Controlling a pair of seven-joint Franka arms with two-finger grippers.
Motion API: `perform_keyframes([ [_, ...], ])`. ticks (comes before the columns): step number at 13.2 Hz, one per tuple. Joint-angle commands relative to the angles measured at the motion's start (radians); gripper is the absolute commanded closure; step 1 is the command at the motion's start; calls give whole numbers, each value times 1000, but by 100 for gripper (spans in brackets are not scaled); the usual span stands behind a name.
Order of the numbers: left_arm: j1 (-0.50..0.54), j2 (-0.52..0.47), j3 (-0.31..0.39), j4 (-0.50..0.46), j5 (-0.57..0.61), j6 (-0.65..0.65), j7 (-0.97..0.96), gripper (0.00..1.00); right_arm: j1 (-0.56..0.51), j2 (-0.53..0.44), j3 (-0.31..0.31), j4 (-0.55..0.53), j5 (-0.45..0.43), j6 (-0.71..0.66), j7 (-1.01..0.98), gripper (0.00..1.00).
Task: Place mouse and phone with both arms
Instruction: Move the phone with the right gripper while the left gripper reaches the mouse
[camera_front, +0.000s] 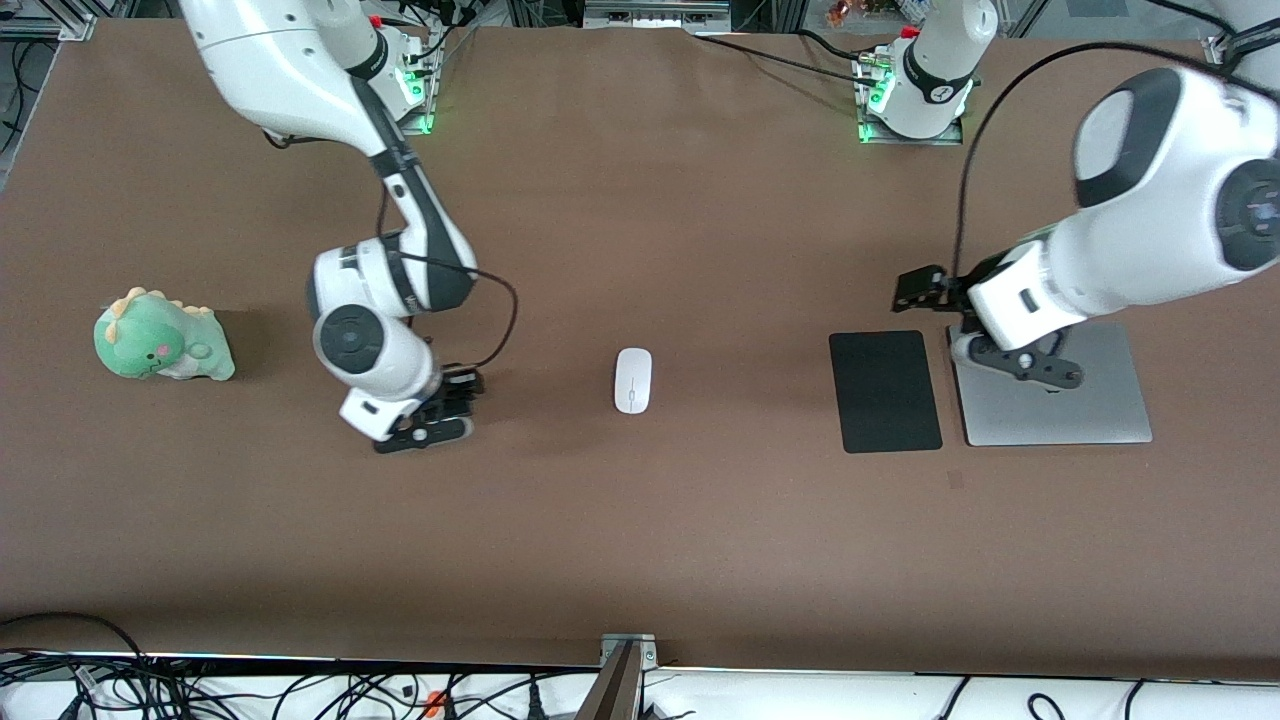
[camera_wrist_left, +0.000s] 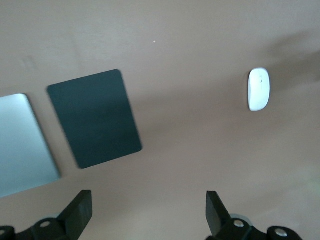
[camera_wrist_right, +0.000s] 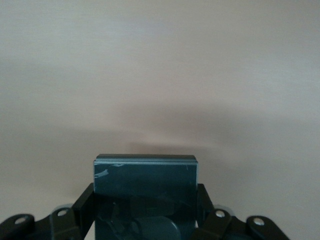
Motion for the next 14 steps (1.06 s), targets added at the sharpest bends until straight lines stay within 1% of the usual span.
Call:
perform_keyframes([
  [1,-15,-14,-113,-123,-2,168,-167,0,-111,-115,14,-122,16,-7,-64,70],
  [2,-34,-8,-154,-171,7,259,-241,0,-159,-139,14,-151,17,-5,-78,70],
  [3,-85,15,-160,-203,40,343,-318,0,-193,-159,14,-189,19,2,-81,70],
  [4,-151,53,-159,-206,86,402,-419,0,-227,-181,14,-218,22,6,-87,70],
  [5,-213,107,-159,-194,161,448,-559,0,-265,-199,14,-254,22,16,-103,70],
  [6,-275,156,-157,-188,264,497,-682,0,-297,-219,14,-304,22,57,-138,70],
  [7,-316,210,-158,-167,353,528,-784,0,-313,-229,13,-358,22,128,-161,70],
  [8,-346,266,-159,-124,402,531,-852,0,-334,-235,13,-405,22,200,-167,70],
  [10,-422,386,-149,-14,424,530,-918,0,-337,-227,13,-442,24,271,-167,70],
  [11,-464,441,-120,57,436,530,-926,0,-339,-224,13,-484,27,332,-167,70],
  [12,-513,480,-79,108,441,530,-926,0,-339,-219,13,-525,27,416,-181,70],
  [14,-597,532,5,151,440,530,-926,0,-366,-203,13,-535,30,443,-235,70],
])
